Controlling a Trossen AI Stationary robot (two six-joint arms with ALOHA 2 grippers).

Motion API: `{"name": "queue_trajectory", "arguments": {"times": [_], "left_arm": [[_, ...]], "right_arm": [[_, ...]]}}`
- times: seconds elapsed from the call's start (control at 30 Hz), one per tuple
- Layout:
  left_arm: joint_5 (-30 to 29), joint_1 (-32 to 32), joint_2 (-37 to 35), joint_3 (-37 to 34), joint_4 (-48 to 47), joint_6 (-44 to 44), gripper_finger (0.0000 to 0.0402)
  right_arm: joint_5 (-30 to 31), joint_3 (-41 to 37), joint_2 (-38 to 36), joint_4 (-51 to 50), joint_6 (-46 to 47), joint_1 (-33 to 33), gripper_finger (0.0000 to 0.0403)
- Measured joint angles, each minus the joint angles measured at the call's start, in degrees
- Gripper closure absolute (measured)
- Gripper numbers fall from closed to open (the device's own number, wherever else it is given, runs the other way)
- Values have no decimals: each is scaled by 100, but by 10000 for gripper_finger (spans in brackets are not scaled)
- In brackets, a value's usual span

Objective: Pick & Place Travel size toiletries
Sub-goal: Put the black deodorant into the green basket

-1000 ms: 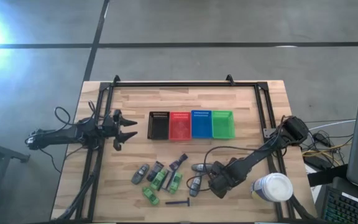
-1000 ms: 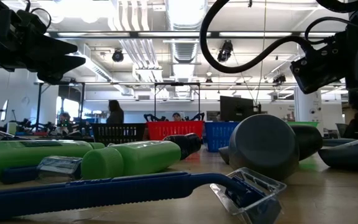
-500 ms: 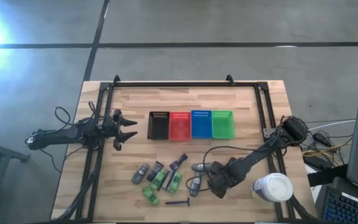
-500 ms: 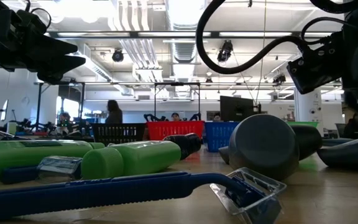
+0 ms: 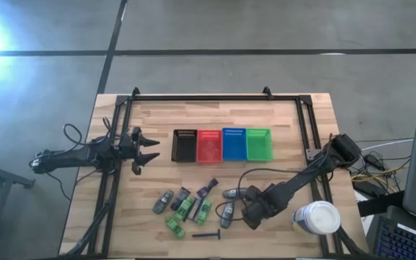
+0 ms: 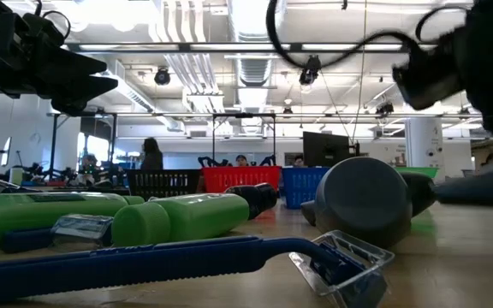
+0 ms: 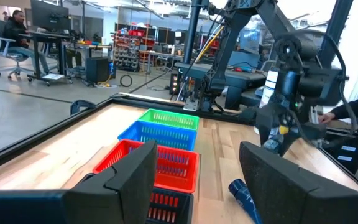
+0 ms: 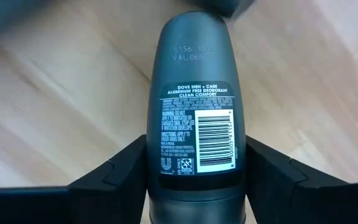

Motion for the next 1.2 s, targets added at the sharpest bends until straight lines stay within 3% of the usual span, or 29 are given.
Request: {"name": "queue_trajectory", "arguments": {"times": [0.17,0.3,0.47,0.6,0.83,1.03,1.2], "left_arm": [[3,0,-1,0,2,0,167],[3,-2,0,0,2,0,167],[-1,0,-2,0,4,-2,167],[-1,-1,-1,0,7,-1,167],[-1,0,-2,0,9,-2,167],[-3,0,0,-2,9,-2,167],[-5,0,-2,-2,11,-2,167]], "right_arm": [[361,40,-528,-403,653,-38,201],[1063,38,-1164,-888,1550,-140,201],[1813,-165,-2038,-1255,2165,-805,201],[1763,-635,-2636,-981,1552,-1860,201],[1202,-1592,-3118,519,69,-3646,190],[774,-2133,-2906,1017,-431,-4387,199],[708,-2281,-2586,1367,-530,-4556,188]]}}
